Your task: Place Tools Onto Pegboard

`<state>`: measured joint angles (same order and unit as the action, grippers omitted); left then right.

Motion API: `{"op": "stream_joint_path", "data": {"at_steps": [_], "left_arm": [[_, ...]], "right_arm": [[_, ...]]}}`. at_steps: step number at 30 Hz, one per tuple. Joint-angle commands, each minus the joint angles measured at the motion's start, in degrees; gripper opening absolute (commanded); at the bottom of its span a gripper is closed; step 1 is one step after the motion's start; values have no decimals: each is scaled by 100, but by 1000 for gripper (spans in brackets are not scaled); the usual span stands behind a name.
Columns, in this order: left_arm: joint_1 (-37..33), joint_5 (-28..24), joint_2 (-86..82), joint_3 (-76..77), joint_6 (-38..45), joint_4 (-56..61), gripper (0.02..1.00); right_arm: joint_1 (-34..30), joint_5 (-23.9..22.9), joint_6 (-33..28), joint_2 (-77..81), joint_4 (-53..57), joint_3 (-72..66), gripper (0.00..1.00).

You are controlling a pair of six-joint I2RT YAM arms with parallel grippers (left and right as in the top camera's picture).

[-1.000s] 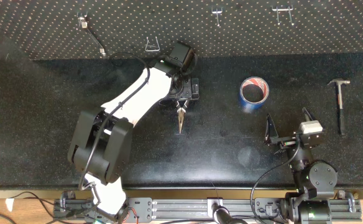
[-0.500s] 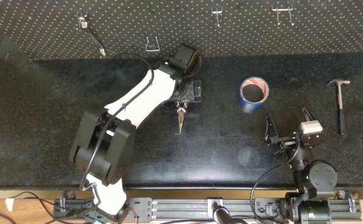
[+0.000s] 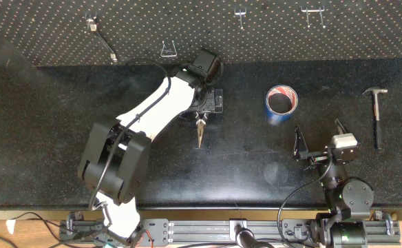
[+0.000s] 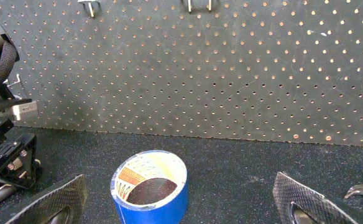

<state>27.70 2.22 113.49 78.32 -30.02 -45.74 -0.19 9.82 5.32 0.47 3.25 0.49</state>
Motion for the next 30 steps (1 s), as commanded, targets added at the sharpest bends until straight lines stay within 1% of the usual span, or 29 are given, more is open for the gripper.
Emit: {"op": "stream_joint_path", "data": {"at_steps": [1, 3, 5, 8, 22, 27, 30], "left_arm": [[7, 101, 155, -28, 48, 17, 873], [7, 76, 155, -28, 48, 17, 728], [9, 59, 155, -28, 48, 17, 684], [9, 55, 155, -28, 48, 17, 647], [7, 37, 155, -28, 48, 17, 630], [7, 35, 155, -28, 48, 17, 584], [7, 37, 155, -28, 48, 17, 575]], "right_arm": [[33, 26, 44, -42, 20, -17, 978], [33, 26, 44, -42, 20, -17, 978], [33, 26, 46, -42, 20, -17, 978], [33, 26, 44, -42, 20, -17, 978], [33, 26, 44, -42, 20, -17, 978], [33, 26, 44, -42, 20, -17, 978], [33, 26, 44, -42, 20, -17, 978]]}}
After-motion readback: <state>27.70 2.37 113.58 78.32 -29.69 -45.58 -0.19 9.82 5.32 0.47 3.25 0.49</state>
